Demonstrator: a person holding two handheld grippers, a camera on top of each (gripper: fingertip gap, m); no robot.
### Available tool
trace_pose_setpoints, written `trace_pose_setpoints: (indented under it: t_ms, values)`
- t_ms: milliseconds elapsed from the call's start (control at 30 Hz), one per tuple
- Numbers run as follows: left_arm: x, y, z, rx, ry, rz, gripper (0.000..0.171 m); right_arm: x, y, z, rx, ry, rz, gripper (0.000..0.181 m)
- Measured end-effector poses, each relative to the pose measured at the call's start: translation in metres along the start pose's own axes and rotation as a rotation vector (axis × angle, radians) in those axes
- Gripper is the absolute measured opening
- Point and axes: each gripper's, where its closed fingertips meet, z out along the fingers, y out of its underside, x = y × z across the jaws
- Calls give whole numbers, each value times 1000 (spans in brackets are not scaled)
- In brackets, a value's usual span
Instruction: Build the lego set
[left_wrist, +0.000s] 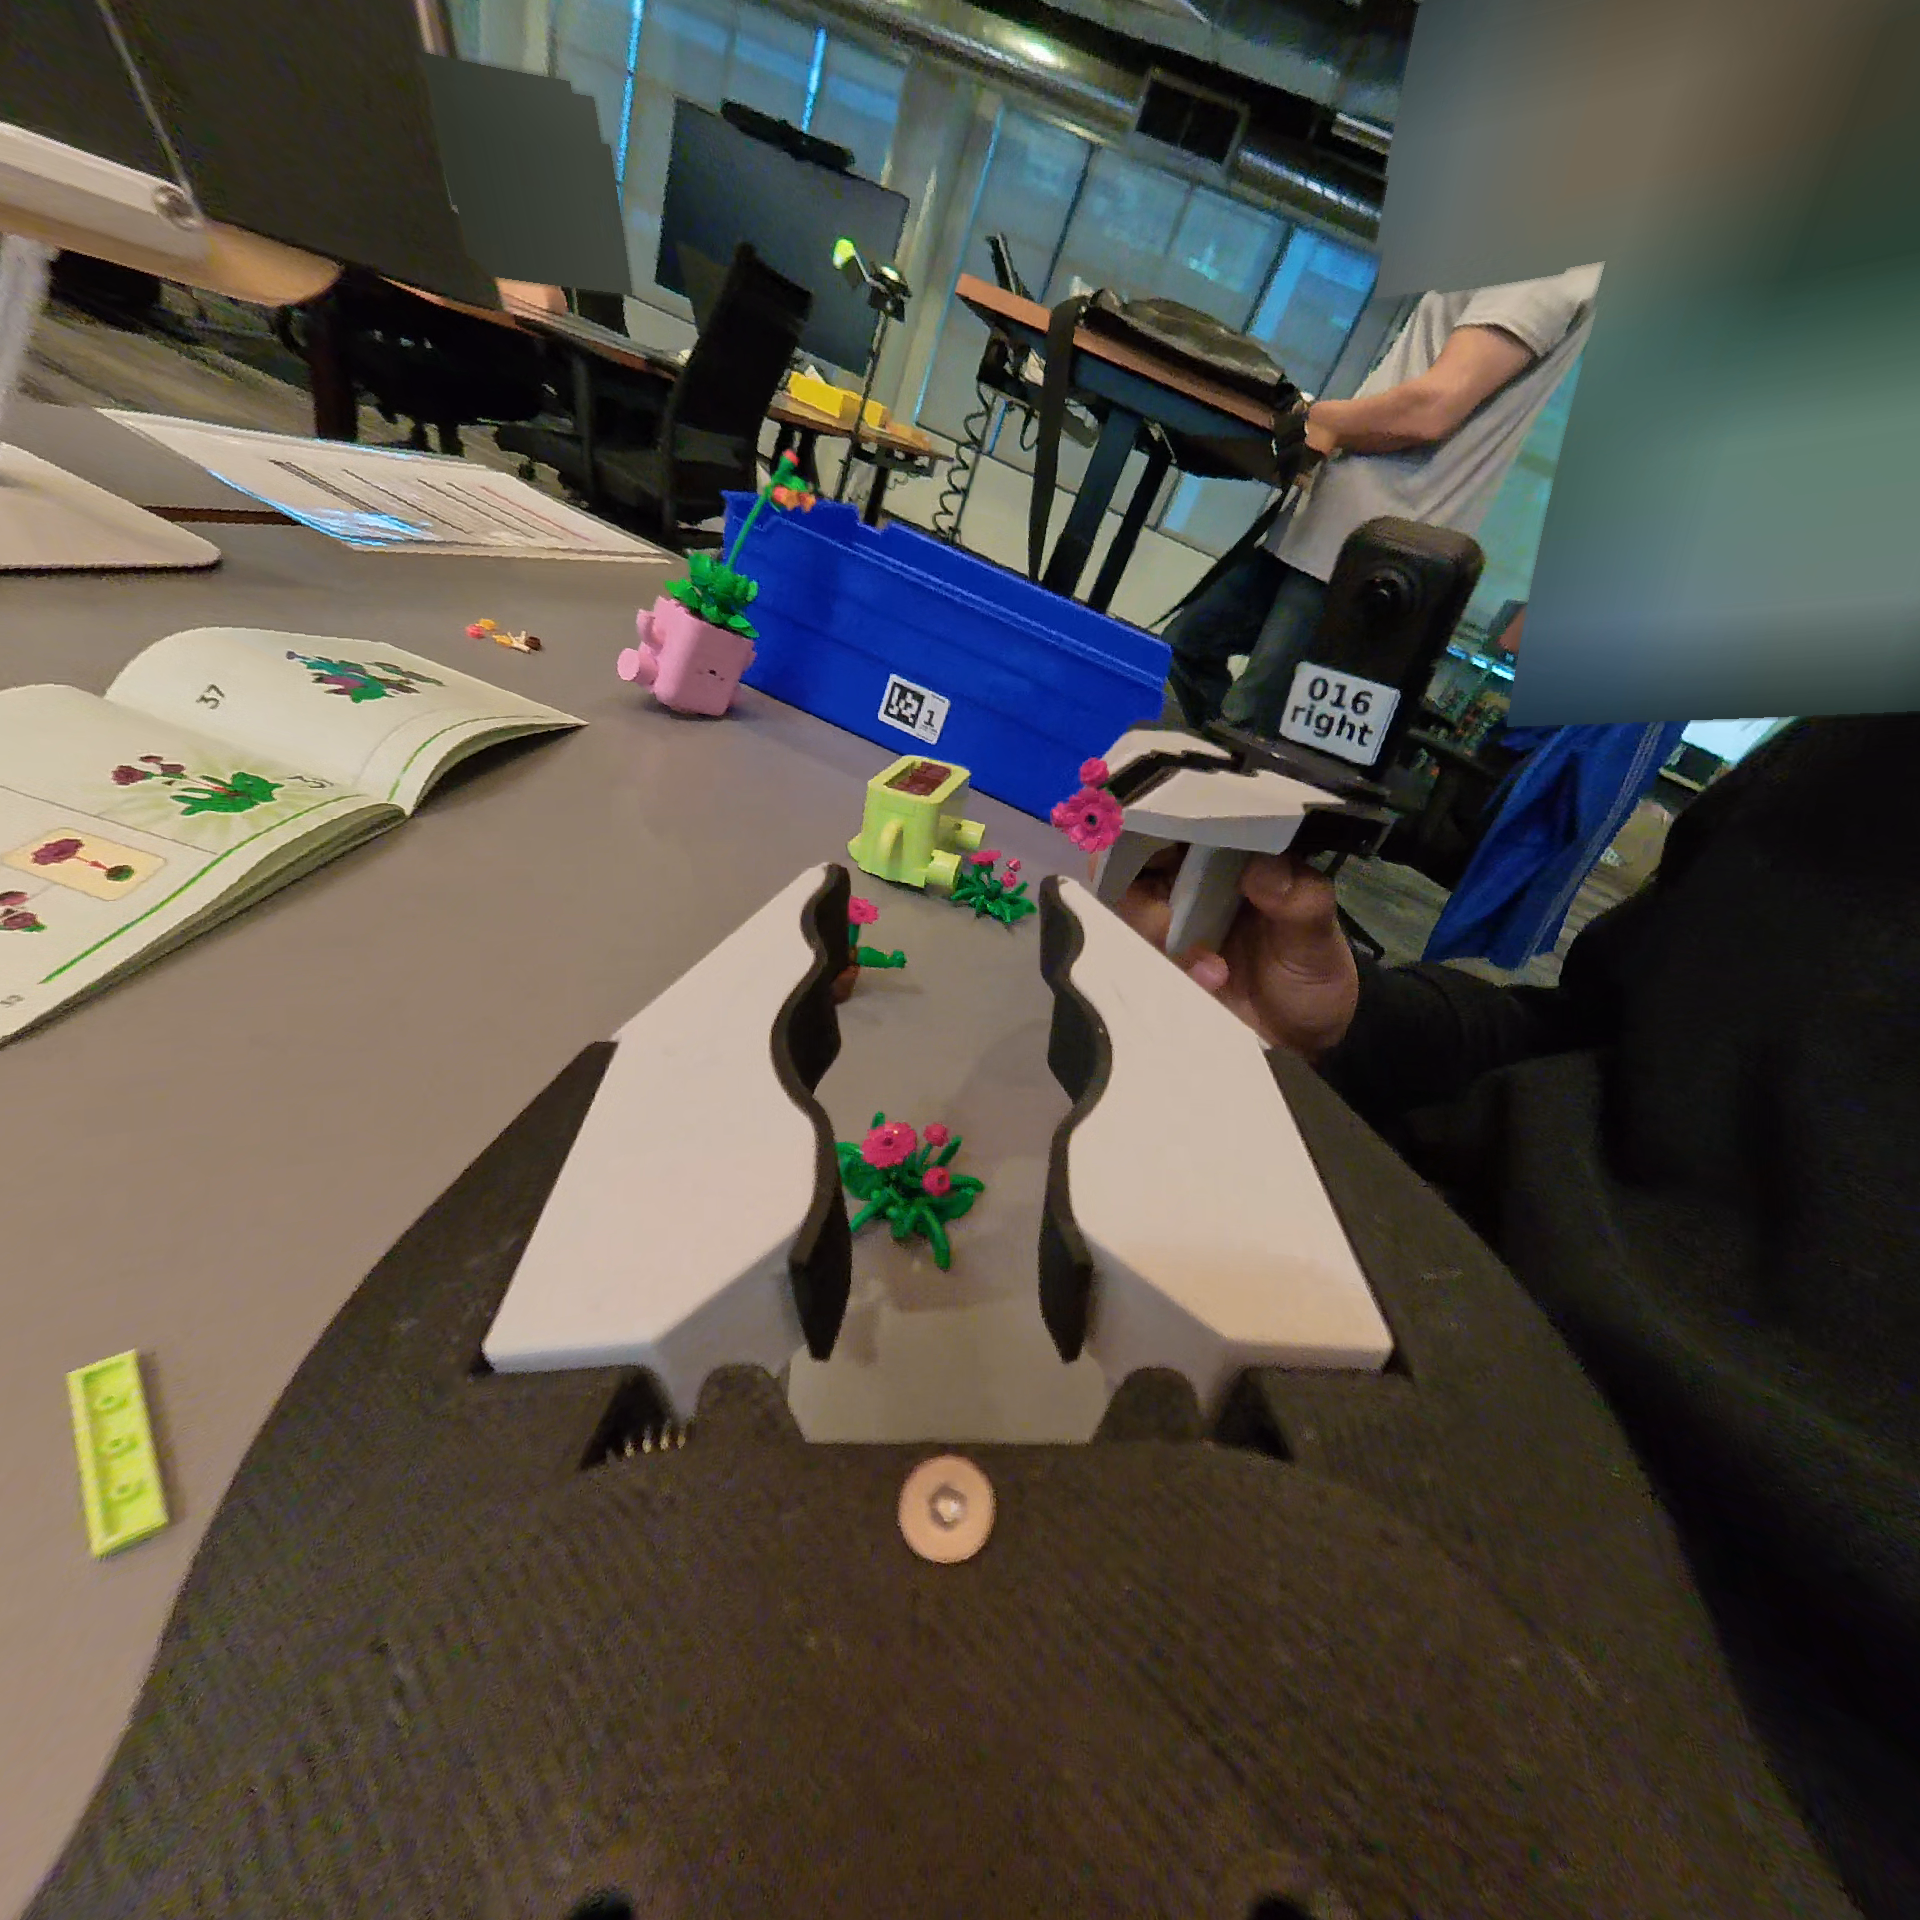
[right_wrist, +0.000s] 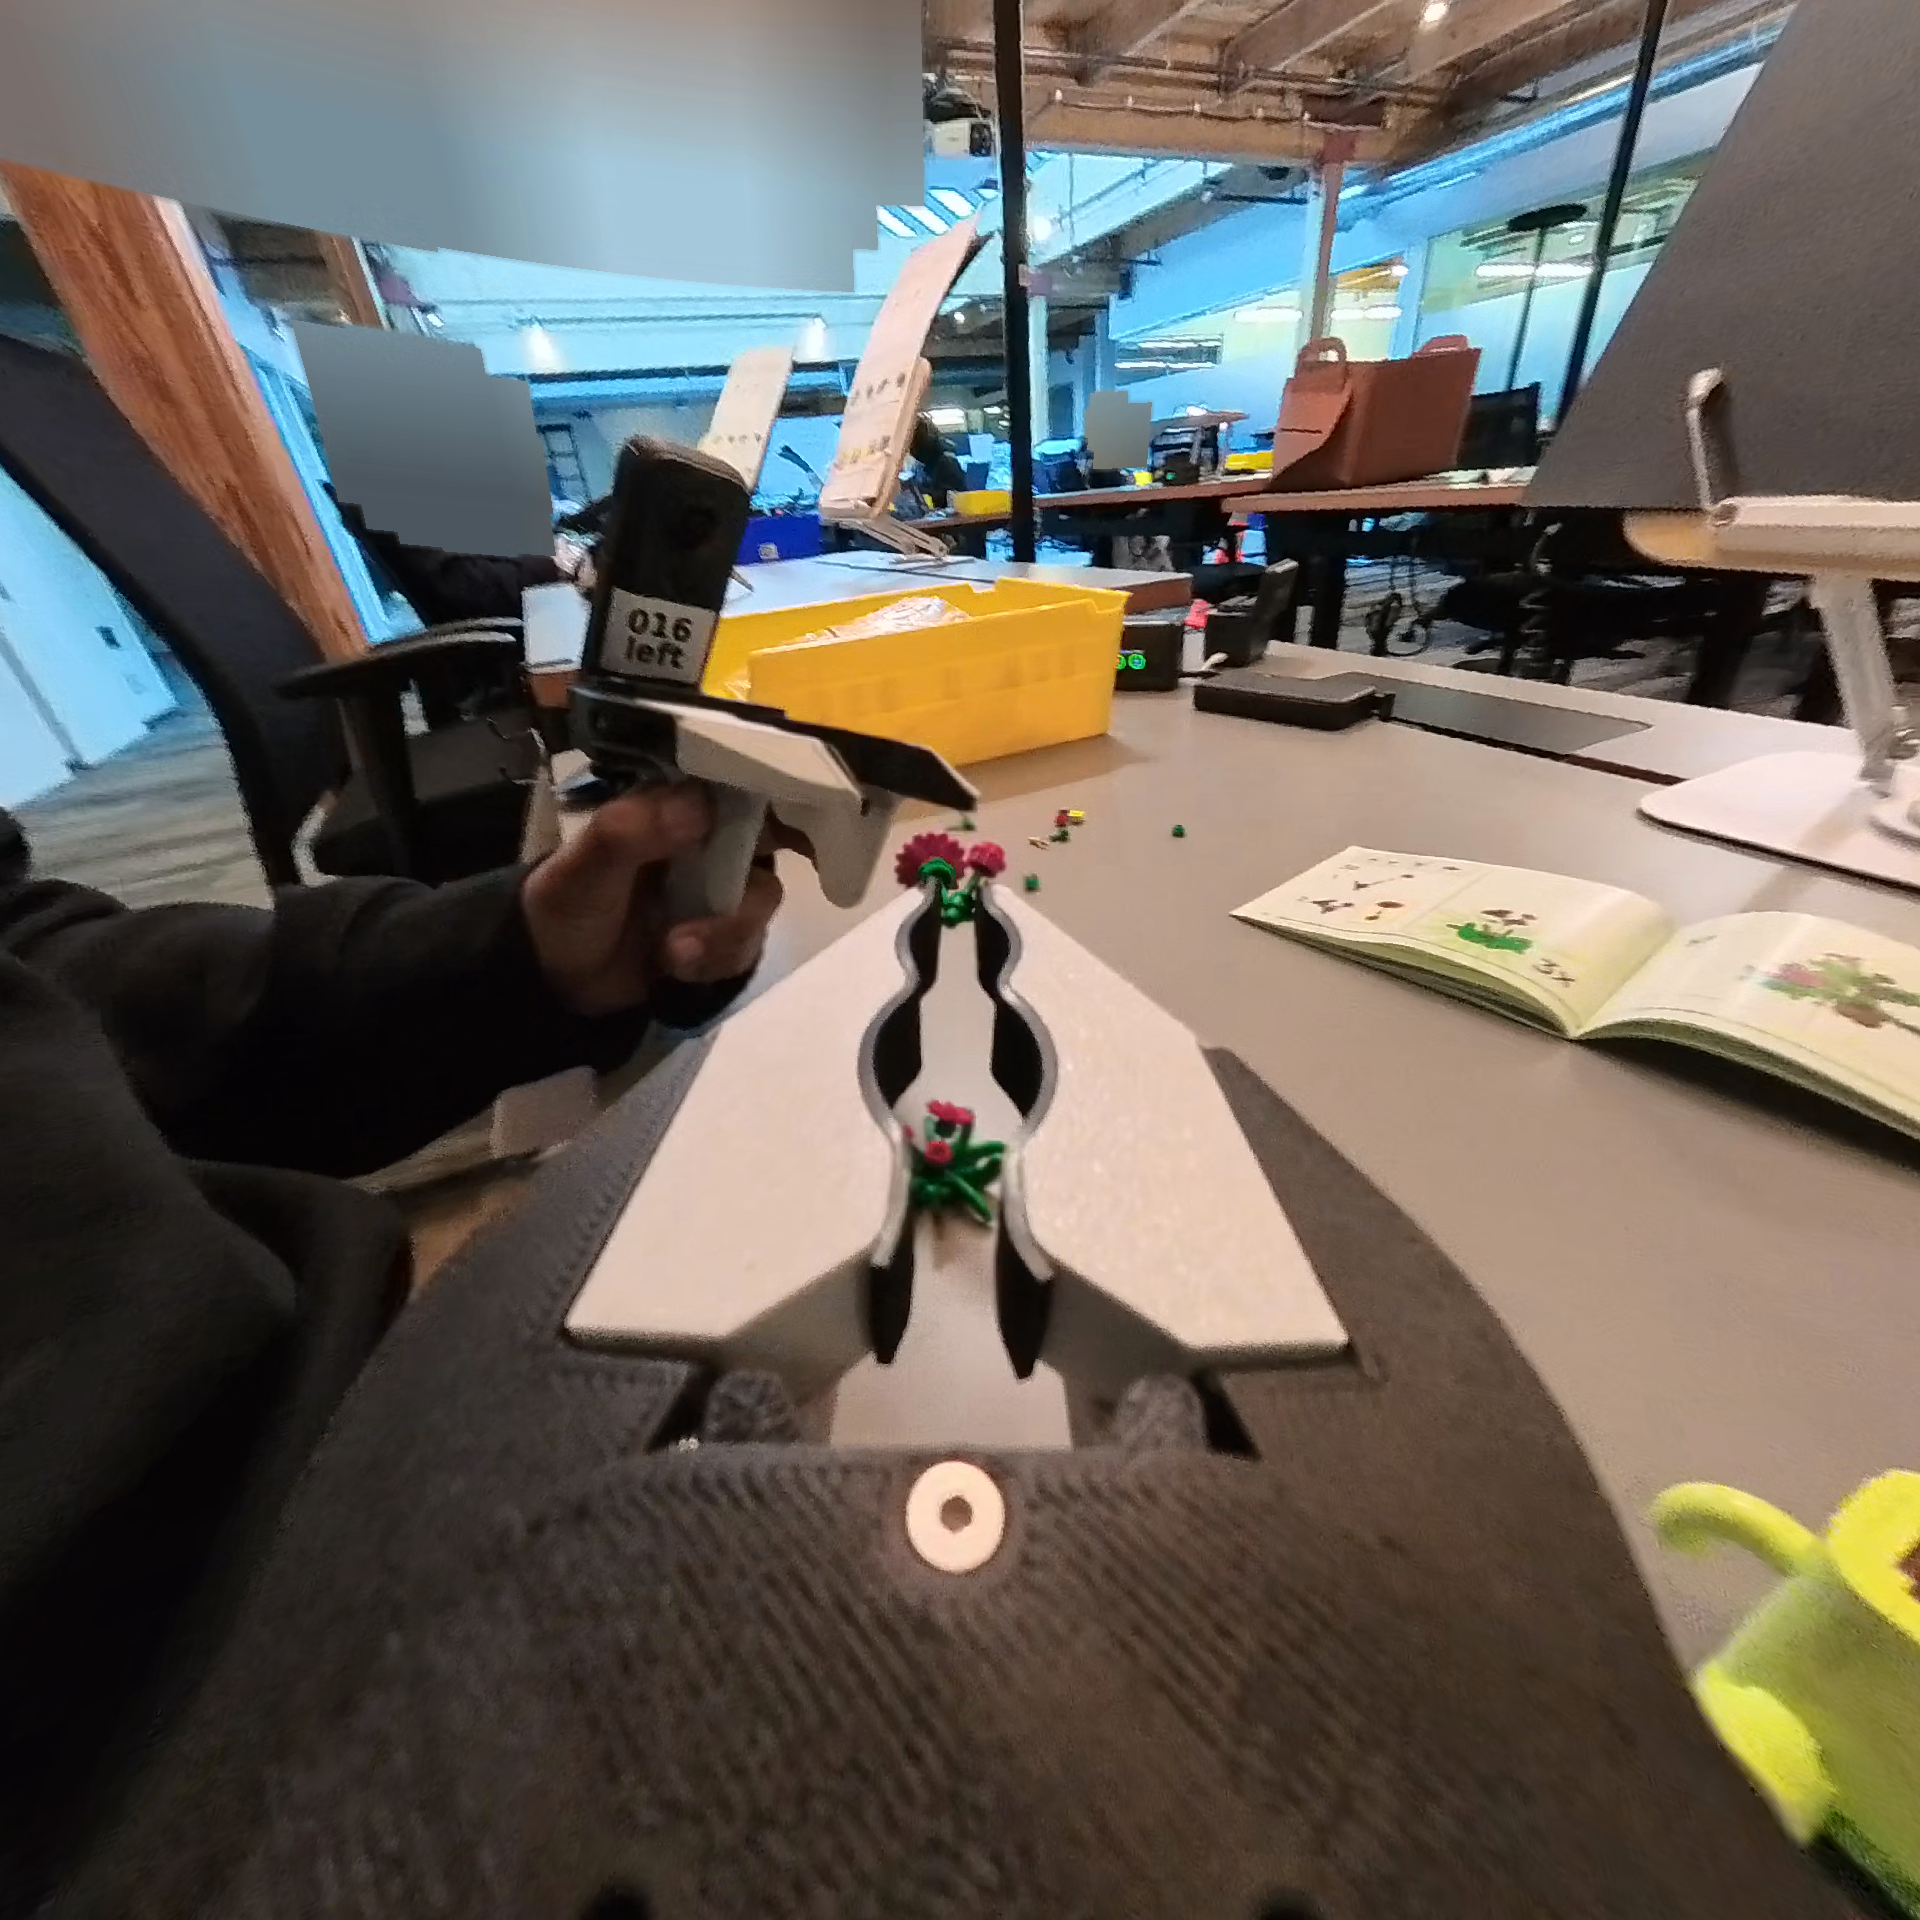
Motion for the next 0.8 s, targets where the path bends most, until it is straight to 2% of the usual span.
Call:
trace_pose_setpoints:
  t_ms: [333,433,600,800]
  values:
    - [30,21,18,-115,106,100,39,-8,0,3,23,-69,132,4]
    - [35,28,25,-143,113,121,39,-12,-3,7,60,-126,237,4]
    - [43,27,30,-126,119,135,35,-13,-1,13,66,-200,427,4]
    - [37,18,31,-73,44,171,21,-9,2,15,63,-217,524,3]
